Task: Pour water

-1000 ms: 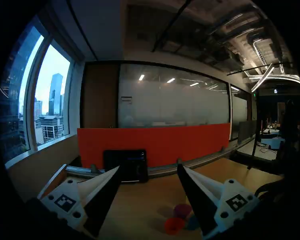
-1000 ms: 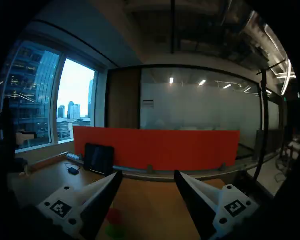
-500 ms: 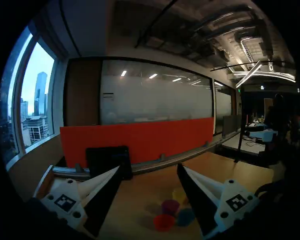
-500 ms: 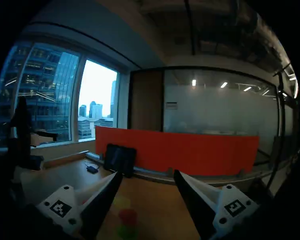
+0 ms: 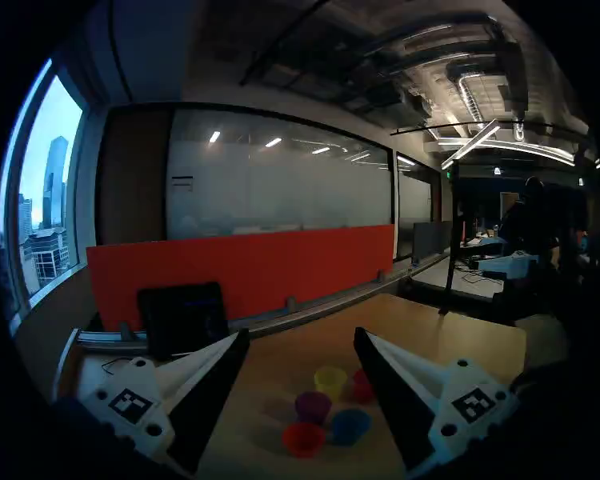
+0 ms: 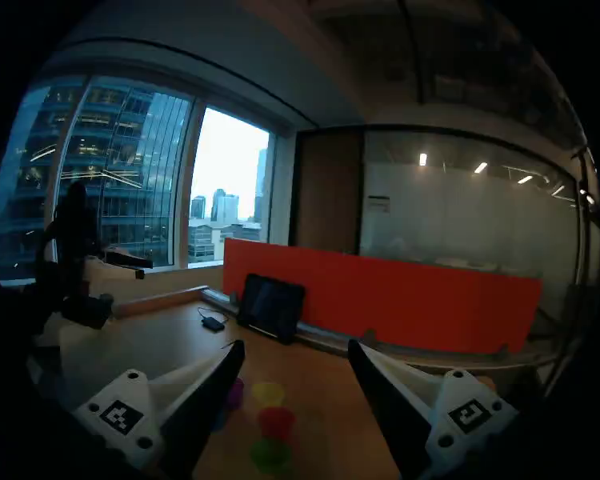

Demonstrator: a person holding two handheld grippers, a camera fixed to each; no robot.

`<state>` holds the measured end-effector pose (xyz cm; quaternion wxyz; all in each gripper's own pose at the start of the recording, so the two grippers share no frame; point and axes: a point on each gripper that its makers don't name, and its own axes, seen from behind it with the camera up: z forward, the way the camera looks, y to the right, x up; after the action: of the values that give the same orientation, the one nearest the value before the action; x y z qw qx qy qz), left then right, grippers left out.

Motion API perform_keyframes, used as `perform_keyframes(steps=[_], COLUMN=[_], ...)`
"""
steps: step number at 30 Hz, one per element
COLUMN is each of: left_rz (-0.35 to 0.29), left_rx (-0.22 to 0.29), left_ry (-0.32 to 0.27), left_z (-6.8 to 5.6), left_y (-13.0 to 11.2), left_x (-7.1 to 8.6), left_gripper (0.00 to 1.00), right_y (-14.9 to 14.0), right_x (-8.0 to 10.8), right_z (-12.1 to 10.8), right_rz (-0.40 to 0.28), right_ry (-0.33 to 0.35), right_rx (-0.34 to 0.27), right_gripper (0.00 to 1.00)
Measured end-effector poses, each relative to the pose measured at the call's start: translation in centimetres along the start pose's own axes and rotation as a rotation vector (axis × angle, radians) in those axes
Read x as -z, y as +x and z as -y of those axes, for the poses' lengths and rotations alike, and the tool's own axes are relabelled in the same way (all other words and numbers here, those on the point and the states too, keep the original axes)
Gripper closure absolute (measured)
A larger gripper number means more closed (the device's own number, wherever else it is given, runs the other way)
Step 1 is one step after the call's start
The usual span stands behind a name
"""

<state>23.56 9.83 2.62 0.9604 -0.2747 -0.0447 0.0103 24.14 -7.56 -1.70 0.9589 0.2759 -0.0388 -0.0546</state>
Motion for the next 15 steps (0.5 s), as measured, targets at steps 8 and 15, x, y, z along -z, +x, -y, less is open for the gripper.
perform_keyframes(steps=[8, 15], left_rz=[0.031, 0.074], left_rx=[-0.008, -0.049], left_ry=[-0.050, -0.108], left_z=[-0.9, -2.2], left_y=[-1.9, -4.5], left_x=[-0.7, -1.3], left_gripper=[0.03, 0.03], right_y=[-2.2, -5.1], right_x=[0.0, 0.1], right_z=[0.3, 0.6], right_rz=[0.056, 0.123], right_ry=[0.033, 0.073], right_rx=[0.030, 0.037], right_gripper=[0.00, 0.00])
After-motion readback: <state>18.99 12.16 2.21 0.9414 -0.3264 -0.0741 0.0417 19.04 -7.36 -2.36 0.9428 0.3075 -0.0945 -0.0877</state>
